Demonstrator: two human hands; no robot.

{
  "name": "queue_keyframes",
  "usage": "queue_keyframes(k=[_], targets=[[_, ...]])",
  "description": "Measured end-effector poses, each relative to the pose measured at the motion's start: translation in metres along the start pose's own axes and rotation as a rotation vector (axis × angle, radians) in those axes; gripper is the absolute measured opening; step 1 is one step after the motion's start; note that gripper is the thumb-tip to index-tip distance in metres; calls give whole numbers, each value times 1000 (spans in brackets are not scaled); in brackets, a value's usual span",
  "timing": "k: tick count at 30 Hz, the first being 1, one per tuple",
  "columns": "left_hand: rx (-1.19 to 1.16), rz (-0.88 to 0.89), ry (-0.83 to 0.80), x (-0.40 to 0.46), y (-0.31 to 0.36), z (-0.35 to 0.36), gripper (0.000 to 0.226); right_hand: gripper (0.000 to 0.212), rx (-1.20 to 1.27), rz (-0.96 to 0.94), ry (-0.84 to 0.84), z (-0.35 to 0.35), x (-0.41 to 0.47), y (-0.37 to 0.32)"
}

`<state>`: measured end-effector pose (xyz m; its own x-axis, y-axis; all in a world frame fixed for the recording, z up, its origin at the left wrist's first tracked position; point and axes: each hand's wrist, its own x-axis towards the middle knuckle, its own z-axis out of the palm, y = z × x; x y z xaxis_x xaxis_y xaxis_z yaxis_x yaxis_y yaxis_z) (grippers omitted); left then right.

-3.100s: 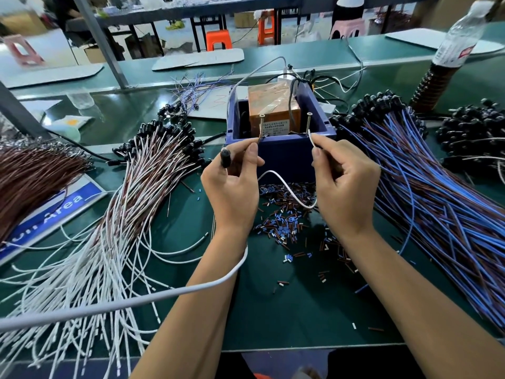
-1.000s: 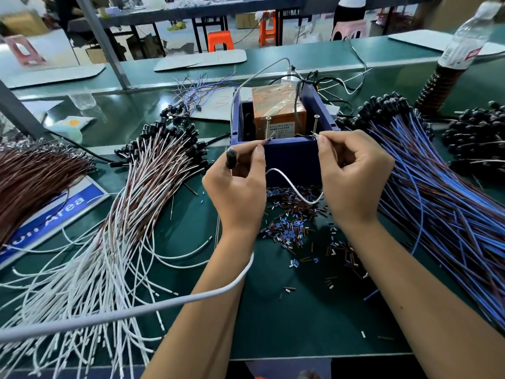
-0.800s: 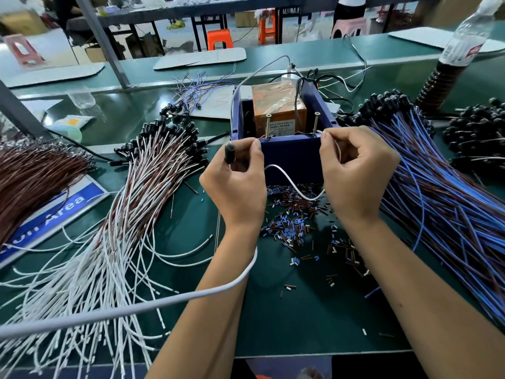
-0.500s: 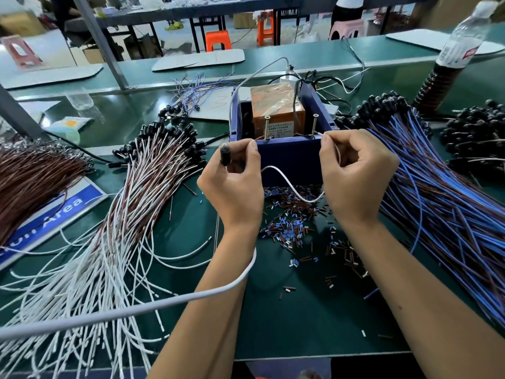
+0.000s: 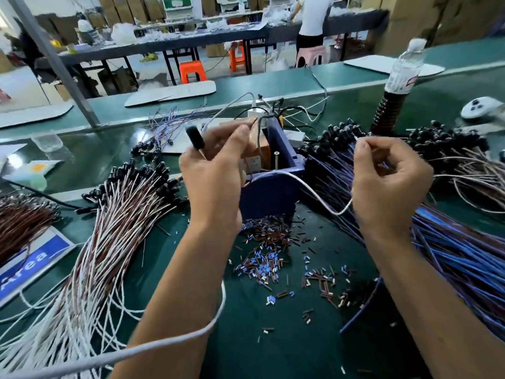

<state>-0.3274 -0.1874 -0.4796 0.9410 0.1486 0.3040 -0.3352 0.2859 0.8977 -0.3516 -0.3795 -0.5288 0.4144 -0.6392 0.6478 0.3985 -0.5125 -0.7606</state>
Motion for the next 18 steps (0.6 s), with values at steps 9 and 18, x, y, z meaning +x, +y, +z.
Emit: queue_keyframes(k=[9,18], targets=[[-122,-380,-109,120,16,103,34,27,-604,98,-128,20,163,19],[-412,-586,-184,208,-15,189,41,56,-662,-430,-799,99,210,4]])
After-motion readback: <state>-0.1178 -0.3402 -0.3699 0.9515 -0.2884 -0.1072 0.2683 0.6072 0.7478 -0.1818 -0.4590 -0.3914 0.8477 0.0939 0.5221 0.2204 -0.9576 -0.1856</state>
